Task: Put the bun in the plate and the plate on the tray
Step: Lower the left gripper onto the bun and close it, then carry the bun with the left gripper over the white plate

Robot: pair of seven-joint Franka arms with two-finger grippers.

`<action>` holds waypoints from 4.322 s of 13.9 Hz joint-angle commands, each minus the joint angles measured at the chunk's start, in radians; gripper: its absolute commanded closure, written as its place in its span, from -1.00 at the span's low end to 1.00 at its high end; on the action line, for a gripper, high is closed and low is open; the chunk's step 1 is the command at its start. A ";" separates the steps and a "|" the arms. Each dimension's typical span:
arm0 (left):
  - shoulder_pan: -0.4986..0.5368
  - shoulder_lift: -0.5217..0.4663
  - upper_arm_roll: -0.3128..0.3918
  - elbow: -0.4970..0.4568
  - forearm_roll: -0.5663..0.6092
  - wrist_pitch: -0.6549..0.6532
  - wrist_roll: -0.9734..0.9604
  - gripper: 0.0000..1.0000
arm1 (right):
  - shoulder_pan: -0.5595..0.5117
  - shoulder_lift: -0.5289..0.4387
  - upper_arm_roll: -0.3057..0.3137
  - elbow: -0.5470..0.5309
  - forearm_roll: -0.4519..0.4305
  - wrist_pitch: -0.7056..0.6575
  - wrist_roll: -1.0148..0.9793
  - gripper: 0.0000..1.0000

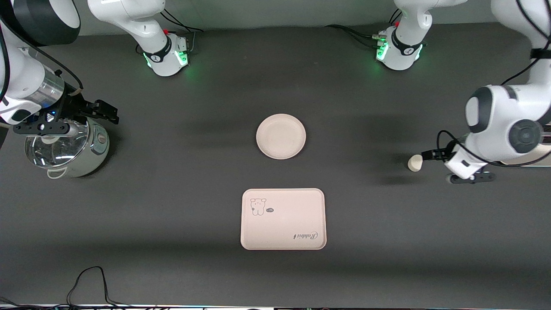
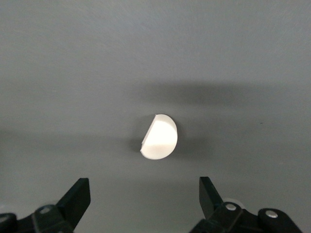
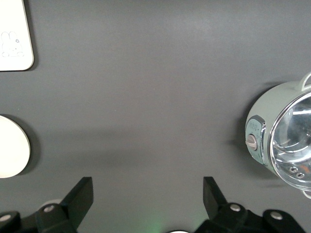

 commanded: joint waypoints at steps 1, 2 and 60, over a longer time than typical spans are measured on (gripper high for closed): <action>-0.039 -0.039 0.000 -0.152 -0.001 0.150 0.019 -1.00 | 0.007 -0.012 -0.007 -0.004 0.006 0.004 -0.011 -1.00; -0.056 -0.028 0.000 -0.166 0.000 0.177 0.021 -1.00 | 0.007 -0.009 -0.007 -0.004 0.006 0.010 -0.006 -1.00; -0.338 0.203 -0.655 0.389 0.268 -0.155 -1.304 0.29 | 0.183 0.241 -0.017 -0.006 0.215 0.238 -0.017 -1.00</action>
